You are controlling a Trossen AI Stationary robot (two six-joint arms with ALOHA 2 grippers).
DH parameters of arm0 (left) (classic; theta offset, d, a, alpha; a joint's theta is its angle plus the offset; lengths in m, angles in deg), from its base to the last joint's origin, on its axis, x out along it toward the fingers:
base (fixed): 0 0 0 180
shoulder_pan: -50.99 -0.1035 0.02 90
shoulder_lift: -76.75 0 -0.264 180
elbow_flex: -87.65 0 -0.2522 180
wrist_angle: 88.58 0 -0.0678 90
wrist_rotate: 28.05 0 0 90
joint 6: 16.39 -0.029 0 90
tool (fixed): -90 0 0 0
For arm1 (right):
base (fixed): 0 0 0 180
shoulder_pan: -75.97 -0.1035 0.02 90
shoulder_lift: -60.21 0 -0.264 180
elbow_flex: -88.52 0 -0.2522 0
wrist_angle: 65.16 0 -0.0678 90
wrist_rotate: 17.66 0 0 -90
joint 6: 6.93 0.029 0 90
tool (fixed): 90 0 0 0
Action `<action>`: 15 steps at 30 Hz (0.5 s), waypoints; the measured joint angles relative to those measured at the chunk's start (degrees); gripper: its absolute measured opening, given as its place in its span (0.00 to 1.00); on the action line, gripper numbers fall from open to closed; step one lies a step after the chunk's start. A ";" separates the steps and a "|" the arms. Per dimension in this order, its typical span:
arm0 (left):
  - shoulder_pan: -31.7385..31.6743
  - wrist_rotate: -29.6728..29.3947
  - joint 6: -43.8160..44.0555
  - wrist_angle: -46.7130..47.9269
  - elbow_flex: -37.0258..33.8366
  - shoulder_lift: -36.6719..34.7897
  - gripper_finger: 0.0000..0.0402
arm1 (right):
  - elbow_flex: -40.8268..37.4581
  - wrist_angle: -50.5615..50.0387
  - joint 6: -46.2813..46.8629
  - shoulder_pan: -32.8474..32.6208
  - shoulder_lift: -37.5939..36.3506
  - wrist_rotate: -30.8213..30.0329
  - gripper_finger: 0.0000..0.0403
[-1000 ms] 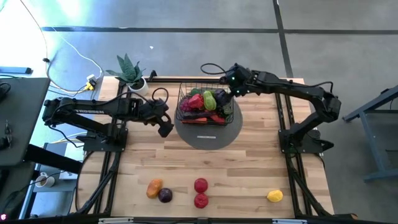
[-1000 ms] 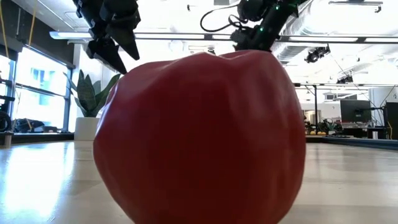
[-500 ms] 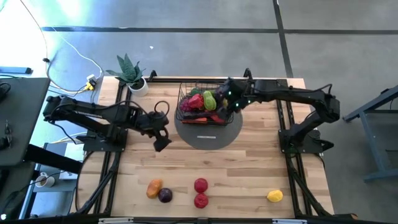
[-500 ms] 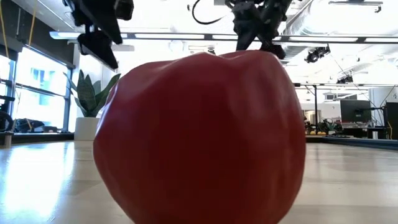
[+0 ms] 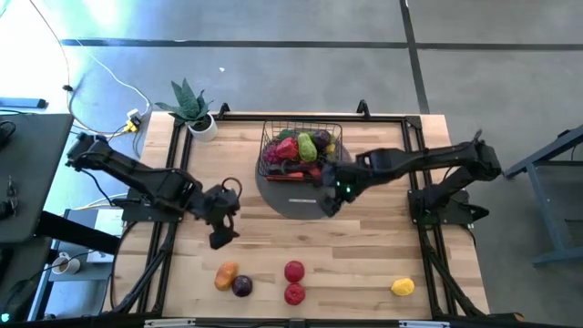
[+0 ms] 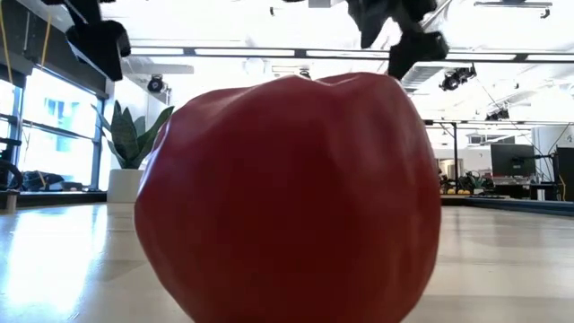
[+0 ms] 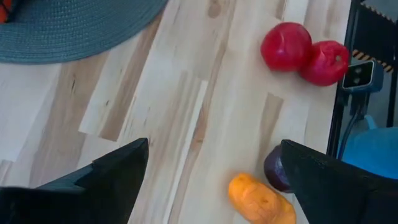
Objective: Build produce basket
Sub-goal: Put the top red tomato into the wire basket
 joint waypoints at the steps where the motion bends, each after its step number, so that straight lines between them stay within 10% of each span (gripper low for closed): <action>1: 0.84 -0.60 0.26 0.01 0.00 0.00 0.88 | 0.00 0.03 0.64 -1.15 0.00 -0.16 0.77; 15: 6.75 -5.26 3.46 0.14 0.00 0.00 0.88 | 0.00 0.58 10.36 -11.86 0.00 -5.31 0.77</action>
